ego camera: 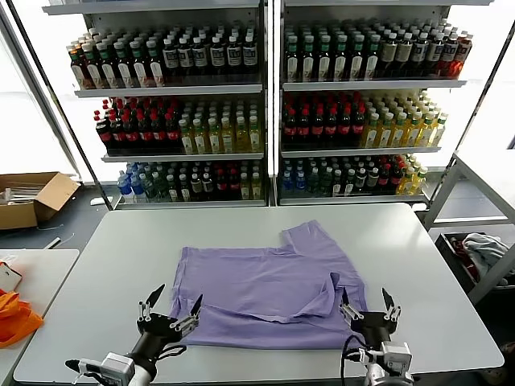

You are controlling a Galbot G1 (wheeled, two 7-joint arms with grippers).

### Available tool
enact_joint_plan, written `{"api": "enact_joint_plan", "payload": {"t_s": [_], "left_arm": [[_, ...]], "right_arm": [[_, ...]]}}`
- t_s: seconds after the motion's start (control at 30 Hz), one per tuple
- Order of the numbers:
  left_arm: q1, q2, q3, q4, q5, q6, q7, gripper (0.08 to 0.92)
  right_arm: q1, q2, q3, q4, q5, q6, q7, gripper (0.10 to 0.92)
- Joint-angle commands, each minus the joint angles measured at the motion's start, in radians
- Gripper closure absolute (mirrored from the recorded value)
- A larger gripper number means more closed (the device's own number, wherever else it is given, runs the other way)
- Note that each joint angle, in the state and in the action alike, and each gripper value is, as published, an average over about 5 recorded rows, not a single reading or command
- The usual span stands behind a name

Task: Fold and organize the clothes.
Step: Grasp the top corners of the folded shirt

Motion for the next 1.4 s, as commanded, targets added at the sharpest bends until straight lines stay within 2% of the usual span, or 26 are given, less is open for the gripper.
{"api": "enact_joint_plan", "payload": {"t_s": [0.03,0.13,0.3,0.57,0.83,1.4], "left_arm": [[-0.411,0.182,0.009,0.274,-0.175,0.041,0.101,0.179],[-0.523,0.190,0.082,0.394,-0.182,0.048,0.100,0.178],[-0.682,0.162,0.174,0.567,-0.223,0.082,0.068,0.177],[-0.860,0.122,0.278,0.780,-0.256,0.154,-0.003,0.177],[-0.878,0.129,0.304,0.834,-0.264,0.172,-0.010,0.177],[-0.811,0.138,0.271,0.813,-0.269,0.192,-0.014,0.177]], "right_arm": [[0.378,-0.127,-0.064,-0.207,0.097,-0.093,-0.159,0.202],[0.493,-0.156,-0.121,-0.317,0.156,-0.112,-0.179,0.203],[0.652,-0.125,-0.180,-0.526,0.239,-0.122,-0.129,0.203],[0.819,-0.024,-0.235,-0.766,0.153,-0.103,-0.097,0.203],[0.876,0.056,-0.215,-0.958,0.097,-0.055,-0.114,0.203],[0.842,0.140,-0.188,-1.020,0.064,-0.036,-0.106,0.203]]}}
